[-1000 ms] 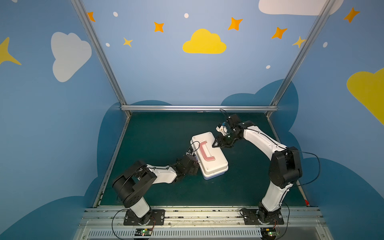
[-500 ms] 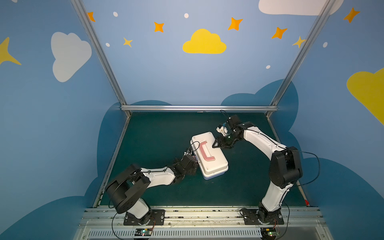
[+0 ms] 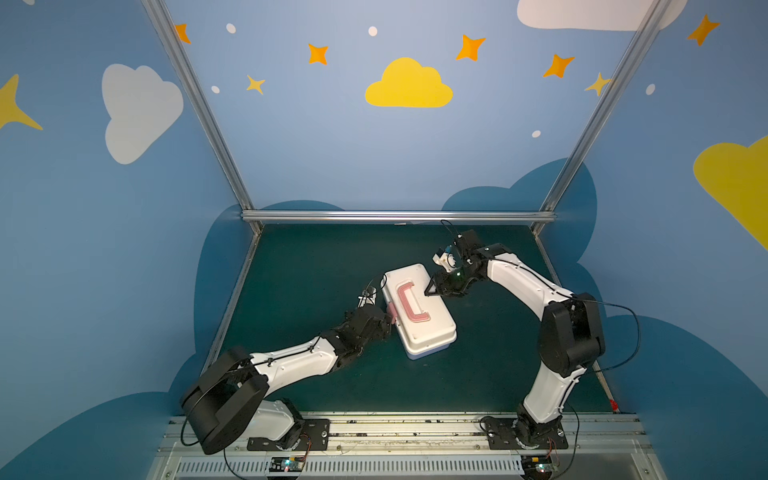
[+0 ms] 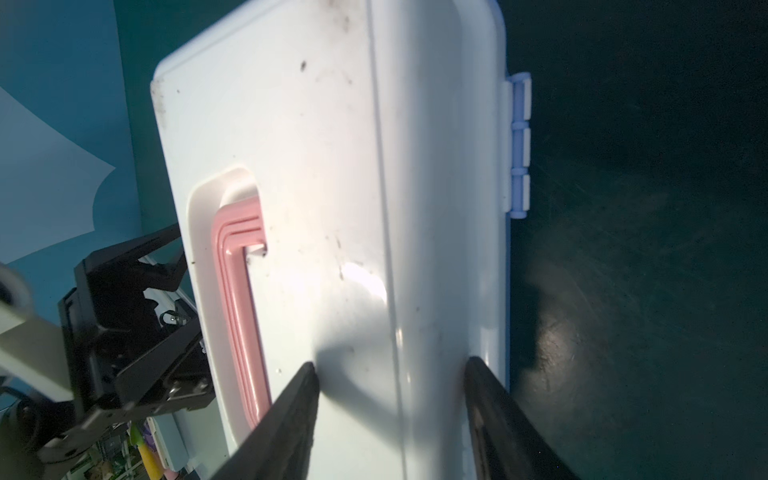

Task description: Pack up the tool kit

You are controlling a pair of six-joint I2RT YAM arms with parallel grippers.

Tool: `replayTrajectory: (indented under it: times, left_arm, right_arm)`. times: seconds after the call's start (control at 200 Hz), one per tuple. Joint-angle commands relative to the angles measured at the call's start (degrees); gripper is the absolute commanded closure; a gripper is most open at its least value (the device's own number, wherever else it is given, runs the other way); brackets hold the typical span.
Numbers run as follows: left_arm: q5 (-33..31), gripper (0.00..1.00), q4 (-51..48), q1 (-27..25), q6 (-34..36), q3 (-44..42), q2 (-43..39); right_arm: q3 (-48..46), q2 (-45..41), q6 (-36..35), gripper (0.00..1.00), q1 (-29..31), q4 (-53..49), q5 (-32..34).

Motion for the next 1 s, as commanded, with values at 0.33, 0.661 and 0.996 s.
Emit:
replayTrajectory:
  times: [0.33,0.661,0.996]
  left_arm:
    - [19.72,0.40,9.99,4.76,-14.16,-4.41,-0.44]
    - [28.61,0.46,17.28,9.52,-17.93,-6.98,-0.94]
    - [28.14,0.53,17.99,9.74,-19.44,-9.51,-5.16]
  right_arm:
    - [-12.44,-5.34,3.18,0.44,1.89,1.98,-4.12]
    - [-17.04,-8.20,4.98,0.44,4.47,1.33,-3.59]
    - [-18.70,-8.23,7.17,0.44,5.69,3.35,-5.17]
